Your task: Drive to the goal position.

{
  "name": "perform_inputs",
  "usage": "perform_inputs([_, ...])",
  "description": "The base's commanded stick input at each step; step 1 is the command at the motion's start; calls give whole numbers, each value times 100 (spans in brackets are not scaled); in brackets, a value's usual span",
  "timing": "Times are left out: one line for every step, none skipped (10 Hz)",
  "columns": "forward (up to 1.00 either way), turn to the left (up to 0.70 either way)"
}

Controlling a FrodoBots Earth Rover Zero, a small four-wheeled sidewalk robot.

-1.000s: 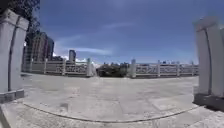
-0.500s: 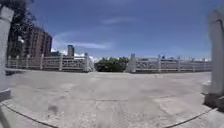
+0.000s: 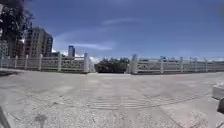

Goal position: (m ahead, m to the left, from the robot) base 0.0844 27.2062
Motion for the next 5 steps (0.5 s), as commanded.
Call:
perform_inputs([45,0])
perform_inputs([45,0])
perform_inputs([45,8])
perform_inputs([45,23])
perform_inputs([45,27])
